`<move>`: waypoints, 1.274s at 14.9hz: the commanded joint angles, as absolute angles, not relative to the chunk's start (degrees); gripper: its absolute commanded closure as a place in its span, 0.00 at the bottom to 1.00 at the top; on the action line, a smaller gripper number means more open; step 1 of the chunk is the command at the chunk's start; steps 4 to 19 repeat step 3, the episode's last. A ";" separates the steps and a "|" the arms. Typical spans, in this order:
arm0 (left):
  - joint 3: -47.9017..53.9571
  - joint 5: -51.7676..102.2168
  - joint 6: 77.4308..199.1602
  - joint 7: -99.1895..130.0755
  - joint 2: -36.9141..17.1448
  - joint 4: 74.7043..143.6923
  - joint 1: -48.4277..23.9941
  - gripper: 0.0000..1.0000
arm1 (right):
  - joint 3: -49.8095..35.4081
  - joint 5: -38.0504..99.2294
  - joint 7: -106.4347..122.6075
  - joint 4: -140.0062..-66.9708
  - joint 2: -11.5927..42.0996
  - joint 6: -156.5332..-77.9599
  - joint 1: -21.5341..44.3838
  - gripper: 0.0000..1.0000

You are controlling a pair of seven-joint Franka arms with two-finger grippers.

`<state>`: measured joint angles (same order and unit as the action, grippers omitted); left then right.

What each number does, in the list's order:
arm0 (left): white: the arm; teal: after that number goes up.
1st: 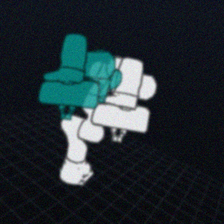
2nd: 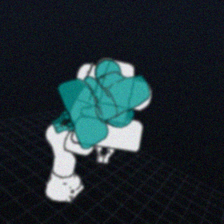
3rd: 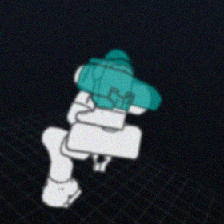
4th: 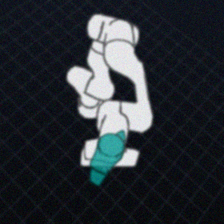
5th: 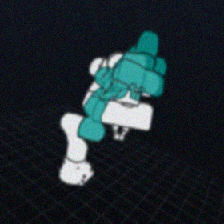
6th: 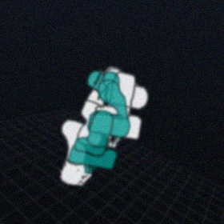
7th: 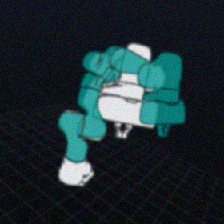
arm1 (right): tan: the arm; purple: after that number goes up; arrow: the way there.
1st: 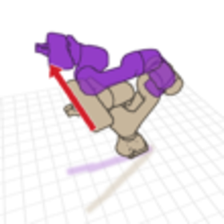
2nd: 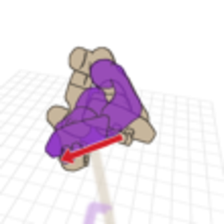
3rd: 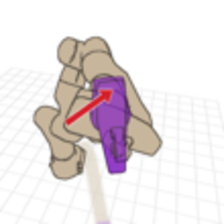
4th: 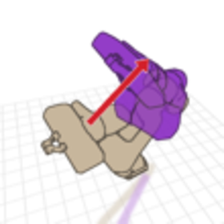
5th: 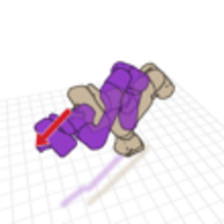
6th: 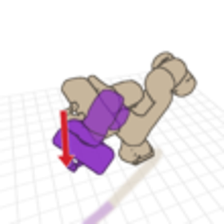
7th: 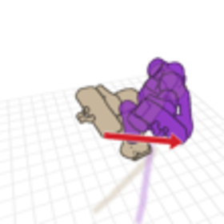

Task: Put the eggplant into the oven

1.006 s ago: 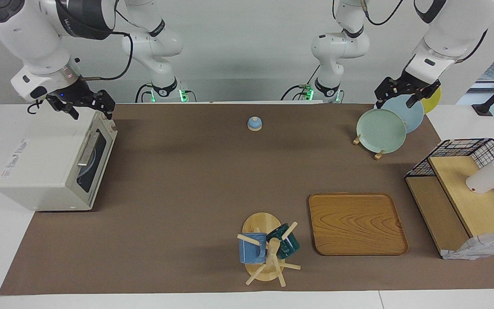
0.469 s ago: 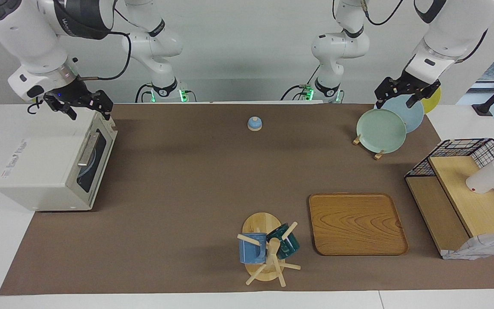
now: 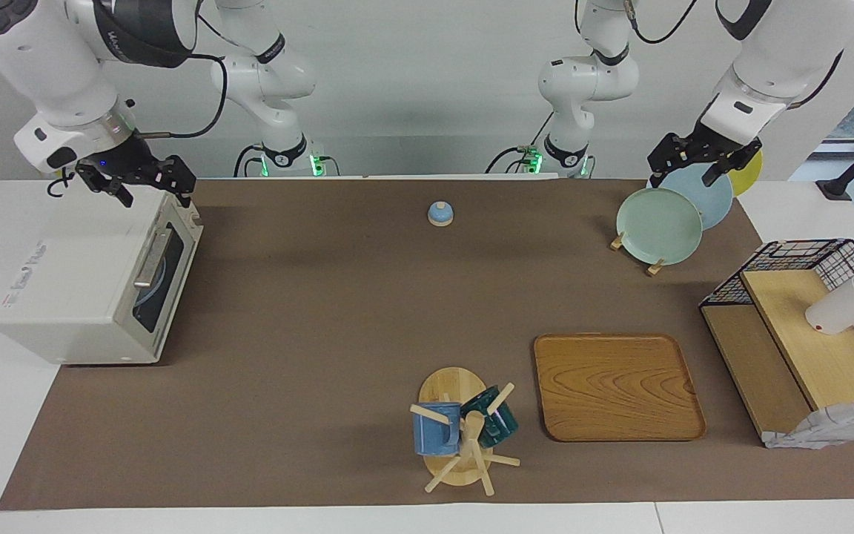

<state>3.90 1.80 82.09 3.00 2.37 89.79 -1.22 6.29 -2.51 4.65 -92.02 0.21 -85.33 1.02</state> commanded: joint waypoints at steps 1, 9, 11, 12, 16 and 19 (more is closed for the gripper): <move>3.78 1.93 81.39 2.46 2.81 90.26 -0.97 0.00 | 5.18 -1.06 3.87 -93.52 -1.05 -86.57 -0.44 0.00; 3.78 1.93 81.39 2.46 2.81 90.26 -0.97 0.00 | 5.10 -1.05 3.95 -93.43 -1.06 -86.48 -0.44 0.00; 3.78 1.93 81.39 2.46 2.81 90.26 -0.97 0.00 | 5.10 -1.05 3.95 -93.43 -1.06 -86.48 -0.44 0.00; 3.78 1.93 81.39 2.46 2.81 90.26 -0.97 0.00 | 5.10 -1.05 3.95 -93.43 -1.06 -86.48 -0.44 0.00; 3.78 1.93 81.39 2.46 2.81 90.26 -0.97 0.00 | 5.10 -1.05 3.95 -93.43 -1.06 -86.48 -0.44 0.00; 3.78 1.93 81.39 2.46 2.81 90.26 -0.97 0.00 | 5.10 -1.05 3.95 -93.43 -1.06 -86.48 -0.44 0.00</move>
